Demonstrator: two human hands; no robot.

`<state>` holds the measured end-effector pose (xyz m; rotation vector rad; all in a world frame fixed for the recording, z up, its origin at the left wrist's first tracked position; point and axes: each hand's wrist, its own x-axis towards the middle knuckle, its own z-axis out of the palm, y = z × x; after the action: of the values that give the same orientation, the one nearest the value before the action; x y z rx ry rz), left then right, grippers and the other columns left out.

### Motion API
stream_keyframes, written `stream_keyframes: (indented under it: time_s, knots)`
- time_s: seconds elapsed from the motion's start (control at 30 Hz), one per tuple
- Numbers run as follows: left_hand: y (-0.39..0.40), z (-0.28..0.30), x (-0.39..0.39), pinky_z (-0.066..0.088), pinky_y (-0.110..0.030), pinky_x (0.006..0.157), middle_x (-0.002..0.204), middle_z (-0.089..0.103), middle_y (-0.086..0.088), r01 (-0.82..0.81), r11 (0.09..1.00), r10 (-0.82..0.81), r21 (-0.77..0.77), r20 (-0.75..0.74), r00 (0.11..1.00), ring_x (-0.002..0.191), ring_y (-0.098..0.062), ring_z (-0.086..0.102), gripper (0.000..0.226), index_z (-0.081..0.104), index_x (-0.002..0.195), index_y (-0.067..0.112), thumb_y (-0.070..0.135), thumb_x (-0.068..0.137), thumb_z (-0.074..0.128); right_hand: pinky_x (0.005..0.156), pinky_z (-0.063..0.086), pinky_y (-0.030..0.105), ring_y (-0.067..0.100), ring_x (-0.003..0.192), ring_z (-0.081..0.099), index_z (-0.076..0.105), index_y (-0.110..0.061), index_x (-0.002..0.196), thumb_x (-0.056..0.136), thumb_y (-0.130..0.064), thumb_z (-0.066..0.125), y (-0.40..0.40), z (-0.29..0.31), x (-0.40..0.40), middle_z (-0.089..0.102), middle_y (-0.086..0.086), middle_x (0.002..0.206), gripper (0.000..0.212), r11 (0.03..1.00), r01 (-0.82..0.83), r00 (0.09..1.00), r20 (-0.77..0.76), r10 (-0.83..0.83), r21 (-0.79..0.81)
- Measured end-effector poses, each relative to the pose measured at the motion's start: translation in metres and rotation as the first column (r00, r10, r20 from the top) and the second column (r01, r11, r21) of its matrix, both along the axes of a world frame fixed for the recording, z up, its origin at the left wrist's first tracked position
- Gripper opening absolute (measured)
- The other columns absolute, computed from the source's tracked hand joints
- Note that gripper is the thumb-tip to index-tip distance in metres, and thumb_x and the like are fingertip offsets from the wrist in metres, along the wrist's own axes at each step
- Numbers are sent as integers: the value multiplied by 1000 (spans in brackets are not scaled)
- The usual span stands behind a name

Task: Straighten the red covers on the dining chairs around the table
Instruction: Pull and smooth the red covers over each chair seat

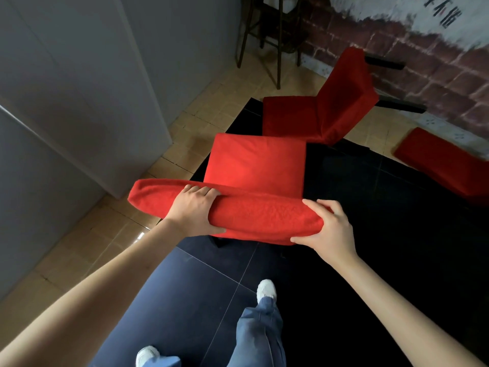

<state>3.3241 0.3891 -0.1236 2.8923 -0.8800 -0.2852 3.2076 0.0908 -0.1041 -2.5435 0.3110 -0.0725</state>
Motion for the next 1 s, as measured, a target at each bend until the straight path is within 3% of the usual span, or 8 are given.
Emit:
stream_keyframes:
  time_s: [0.37,0.67,1.0]
  knots:
    - [-7,0,-2,47,-36,87,89,69,-5,94,996,-93,-4,45,995,84,-29,65,76,65,105,12,65,52,78,92,41,26,15,115,53,64,-34,125,46,-30,96,3,-15,-23,48,-15,124,85,991,71,996,45,-76,113]
    - [13,12,-8,48,-34,82,92,68,-2,-5,999,6,46,-7,1000,86,-26,63,72,63,107,15,67,58,72,96,49,40,18,117,54,65,-27,125,48,-30,96,21,-11,-6,52,-7,127,84,991,-6,996,88,-6,130]
    - [81,15,-44,53,-34,64,67,66,-7,-45,990,46,137,-2,999,59,-31,64,72,67,80,7,61,37,87,93,50,35,16,113,56,64,-30,125,43,-34,96,86,-46,-19,49,-17,121,88,978,-79,997,41,73,191]
